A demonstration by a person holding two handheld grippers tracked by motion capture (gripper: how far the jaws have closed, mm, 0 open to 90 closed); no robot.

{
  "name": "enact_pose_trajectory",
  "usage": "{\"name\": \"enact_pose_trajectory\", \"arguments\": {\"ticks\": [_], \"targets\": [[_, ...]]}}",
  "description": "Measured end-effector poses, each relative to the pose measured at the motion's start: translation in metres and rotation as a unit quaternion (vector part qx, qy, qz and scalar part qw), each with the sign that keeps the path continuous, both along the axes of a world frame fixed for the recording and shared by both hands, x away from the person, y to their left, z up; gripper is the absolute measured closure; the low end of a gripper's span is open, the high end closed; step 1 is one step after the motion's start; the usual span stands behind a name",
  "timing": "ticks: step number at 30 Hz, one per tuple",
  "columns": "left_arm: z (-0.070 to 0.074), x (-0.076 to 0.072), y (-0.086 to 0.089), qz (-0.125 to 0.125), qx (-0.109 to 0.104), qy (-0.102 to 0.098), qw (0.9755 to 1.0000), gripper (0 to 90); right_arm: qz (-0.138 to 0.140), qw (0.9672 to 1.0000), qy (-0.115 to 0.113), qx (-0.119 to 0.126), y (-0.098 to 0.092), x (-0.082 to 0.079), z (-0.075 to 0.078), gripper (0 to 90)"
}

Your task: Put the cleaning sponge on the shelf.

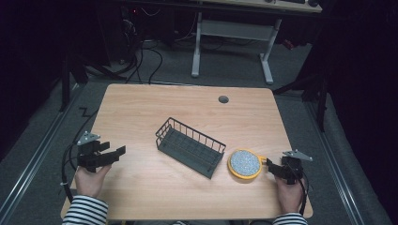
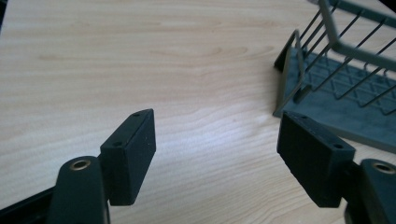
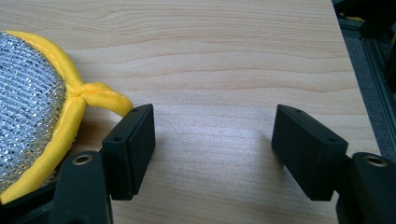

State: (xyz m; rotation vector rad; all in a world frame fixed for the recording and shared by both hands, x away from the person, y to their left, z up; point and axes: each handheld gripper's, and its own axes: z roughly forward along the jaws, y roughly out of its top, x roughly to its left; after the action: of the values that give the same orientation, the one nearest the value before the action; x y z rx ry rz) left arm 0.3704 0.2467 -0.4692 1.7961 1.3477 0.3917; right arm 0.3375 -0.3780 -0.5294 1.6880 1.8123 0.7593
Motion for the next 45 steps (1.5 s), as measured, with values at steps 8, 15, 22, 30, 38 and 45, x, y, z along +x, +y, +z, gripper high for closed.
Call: {"name": "enact_pose_trajectory", "arguments": {"ticks": [8, 15, 22, 30, 38, 45], "targets": [[-0.026, -0.001, -0.008, 0.008, 0.017, 0.016, 0.9997, 28.5, 0.0, 1.0, 0.0, 0.0, 0.0, 0.0, 0.0, 30.4], [-0.043, 0.001, -0.013, 0.018, 0.032, 0.021, 0.9991, 28.6, 0.0, 1.0, 0.0, 0.0, 0.0, 0.0, 0.0, 30.3], [-0.051, 0.005, -0.018, 0.032, 0.069, 0.016, 0.997, 28.4, 0.0, 1.0, 0.0, 0.0, 0.0, 0.0, 0.0, 30.4], [-0.057, 0.008, -0.022, 0.038, 0.1, 0.014, 0.9942, 28.3, 0.004, 1.0, 0.0, 0.001, 0.0, 0.0, 0.0, 32.0], [-0.066, 0.008, -0.02, 0.048, 0.102, 0.01, 0.9936, 27.8, 0.011, 0.9999, 0.011, 0.004, -0.005, -0.002, 0.004, 38.8], [-0.068, 0.004, -0.022, 0.052, 0.113, 0.0, 0.9922, 26.8, 0.013, 0.9994, 0.013, 0.028, -0.006, -0.007, 0.011, 39.3]]}}
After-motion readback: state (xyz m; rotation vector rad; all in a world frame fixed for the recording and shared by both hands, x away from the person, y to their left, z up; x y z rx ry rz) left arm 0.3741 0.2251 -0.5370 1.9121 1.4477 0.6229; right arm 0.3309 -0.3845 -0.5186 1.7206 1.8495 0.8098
